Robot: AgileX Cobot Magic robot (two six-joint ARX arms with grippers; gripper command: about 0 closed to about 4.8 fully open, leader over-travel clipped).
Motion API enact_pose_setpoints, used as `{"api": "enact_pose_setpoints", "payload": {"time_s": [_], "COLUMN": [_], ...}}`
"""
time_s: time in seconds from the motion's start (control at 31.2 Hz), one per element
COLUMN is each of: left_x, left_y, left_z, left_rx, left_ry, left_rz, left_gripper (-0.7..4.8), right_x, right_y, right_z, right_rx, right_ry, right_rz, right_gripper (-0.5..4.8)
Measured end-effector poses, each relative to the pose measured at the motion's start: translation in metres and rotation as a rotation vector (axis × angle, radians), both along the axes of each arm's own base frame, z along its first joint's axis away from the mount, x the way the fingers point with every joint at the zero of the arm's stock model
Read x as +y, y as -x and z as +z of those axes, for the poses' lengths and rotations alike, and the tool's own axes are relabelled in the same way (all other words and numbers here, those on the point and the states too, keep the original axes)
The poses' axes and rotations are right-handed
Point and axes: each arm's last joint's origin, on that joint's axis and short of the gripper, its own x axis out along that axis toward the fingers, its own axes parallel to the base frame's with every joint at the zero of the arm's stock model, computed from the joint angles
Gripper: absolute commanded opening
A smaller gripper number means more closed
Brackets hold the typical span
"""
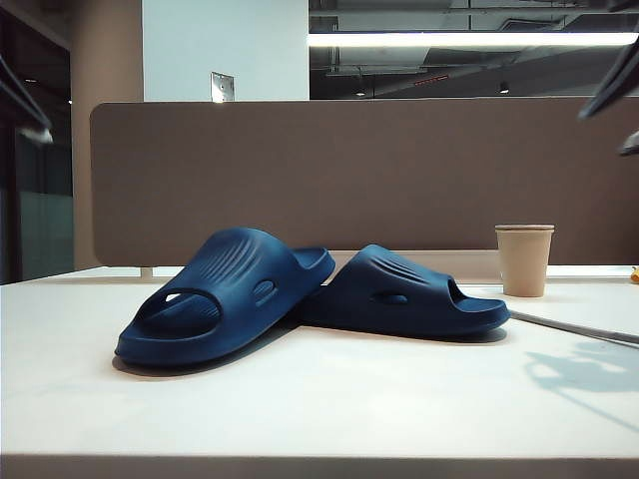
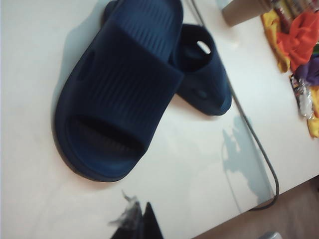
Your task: Interlock the pair of blue slippers on the table with their fronts facing up.
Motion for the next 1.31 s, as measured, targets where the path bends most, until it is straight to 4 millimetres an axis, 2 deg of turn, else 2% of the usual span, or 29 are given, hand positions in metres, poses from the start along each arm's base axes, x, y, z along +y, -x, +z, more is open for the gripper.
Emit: {"api": "enact_pose_setpoints", "payload": {"time_s": [0.22,0.35,0.38,0.48,0.61,0.96,1.06,1.15,1.31], "left_x": [-0.005,-0.011,-0.014,-0.020,-0.026,-0.043,-0.044,-0.047,-0.048], "left_y": [-0.013,-0.020,-0.021,-0.024,-0.028,-0.036,-0.039,-0.040,-0.042], "left_z": [-0.010,-0.009,-0.010,-0.011,-0.018,-0.058,-0.058,-0.057,-0.055], "left_rx": [0.044,-0.001,-0.005,-0.007,0.041,0.146,0.113,0.065,-0.006], "left_ry": [0.009,0.010,0.008,0.009,0.012,-0.039,-0.040,-0.048,-0.074], "left_rz": [-0.055,-0.090,-0.103,-0.132,-0.137,-0.174,-0.181,-0.198,-0.231], "left_gripper": [1.24,2.53,2.62,2.61,2.59,2.55,2.55,2.55,2.55], "right_x": [0.002,0.003,0.003,0.003,0.003,0.017,0.022,0.023,0.023], "right_y": [-0.016,-0.027,-0.029,-0.036,-0.043,-0.055,-0.059,-0.062,-0.070], "right_z": [-0.011,-0.018,-0.020,-0.024,-0.033,-0.049,-0.053,-0.057,-0.069], "right_rx": [0.049,0.060,0.060,0.065,0.104,0.140,0.138,0.145,0.170], "right_ry": [-0.047,-0.047,-0.047,-0.048,-0.047,-0.044,-0.043,-0.042,-0.041], "right_rz": [0.056,0.054,0.055,0.053,0.046,0.101,0.122,0.125,0.122], "right_gripper": [1.99,1.98,1.98,1.97,1.48,1.49,1.51,1.80,1.81]}}
